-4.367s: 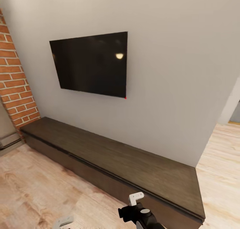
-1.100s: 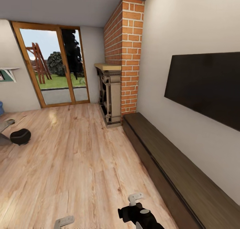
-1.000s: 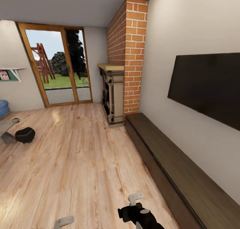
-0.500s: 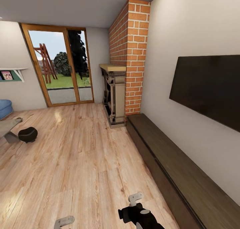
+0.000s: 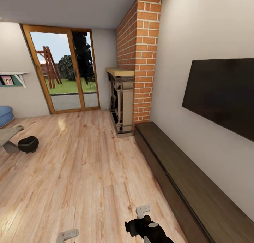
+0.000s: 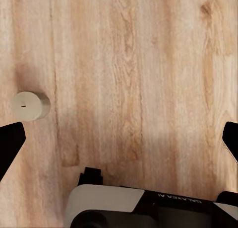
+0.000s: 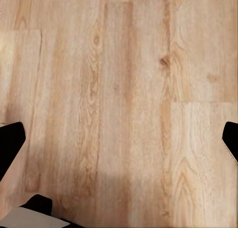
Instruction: Place each of the two pumpkins and all three candles from the living room inside a cabinet in the living room (use any cabinet), then make sure every cabinet is closed, and position the cauldron so it is next to a table in the living room.
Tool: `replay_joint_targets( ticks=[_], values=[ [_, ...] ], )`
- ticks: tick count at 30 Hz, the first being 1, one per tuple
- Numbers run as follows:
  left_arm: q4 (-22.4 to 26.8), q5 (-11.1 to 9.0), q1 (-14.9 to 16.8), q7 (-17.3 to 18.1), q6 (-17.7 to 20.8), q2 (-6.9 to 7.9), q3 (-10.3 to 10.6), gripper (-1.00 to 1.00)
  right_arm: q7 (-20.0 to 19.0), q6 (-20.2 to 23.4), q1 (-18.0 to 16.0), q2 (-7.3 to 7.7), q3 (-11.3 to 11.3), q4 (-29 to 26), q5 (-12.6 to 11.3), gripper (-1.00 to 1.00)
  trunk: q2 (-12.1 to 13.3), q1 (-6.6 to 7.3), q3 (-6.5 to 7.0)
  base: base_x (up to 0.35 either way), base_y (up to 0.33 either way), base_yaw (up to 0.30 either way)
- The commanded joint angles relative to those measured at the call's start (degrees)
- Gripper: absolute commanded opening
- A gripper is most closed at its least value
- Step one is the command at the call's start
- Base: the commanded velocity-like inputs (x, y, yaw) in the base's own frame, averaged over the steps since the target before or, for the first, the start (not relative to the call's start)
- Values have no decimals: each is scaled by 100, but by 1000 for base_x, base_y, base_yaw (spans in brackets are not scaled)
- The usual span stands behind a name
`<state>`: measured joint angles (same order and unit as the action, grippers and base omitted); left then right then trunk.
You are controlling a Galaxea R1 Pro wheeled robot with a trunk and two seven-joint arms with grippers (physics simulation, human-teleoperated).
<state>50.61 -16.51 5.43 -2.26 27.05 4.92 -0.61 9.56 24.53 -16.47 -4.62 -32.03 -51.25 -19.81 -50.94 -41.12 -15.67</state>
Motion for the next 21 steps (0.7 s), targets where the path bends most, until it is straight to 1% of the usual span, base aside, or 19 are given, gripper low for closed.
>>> replay_joint_targets(
  ticks=[1,8,11,15,21],
  values=[
    [10,-58,2,-25,32,0,-2,100,55,17,-5,2,-20,-9,-60,100,-5,-3,-8,263,-169,181],
    [10,-55,2,-20,31,0,-3,100,55,16,-5,-3,-22,-9,-59,100,-5,-3,-8,257,-204,256],
    [10,-51,2,-23,30,0,-3,100,55,16,-5,-4,-22,-11,-58,100,-5,-3,-8,277,-126,262],
    [10,-49,2,-25,29,0,-1,100,53,16,-5,3,-22,-11,-58,100,-5,-3,-8,306,-40,106],
    [10,-50,2,7,30,0,-8,100,50,16,-5,8,-22,-14,-58,100,-5,-3,-8,297,42,22]
  ],
)
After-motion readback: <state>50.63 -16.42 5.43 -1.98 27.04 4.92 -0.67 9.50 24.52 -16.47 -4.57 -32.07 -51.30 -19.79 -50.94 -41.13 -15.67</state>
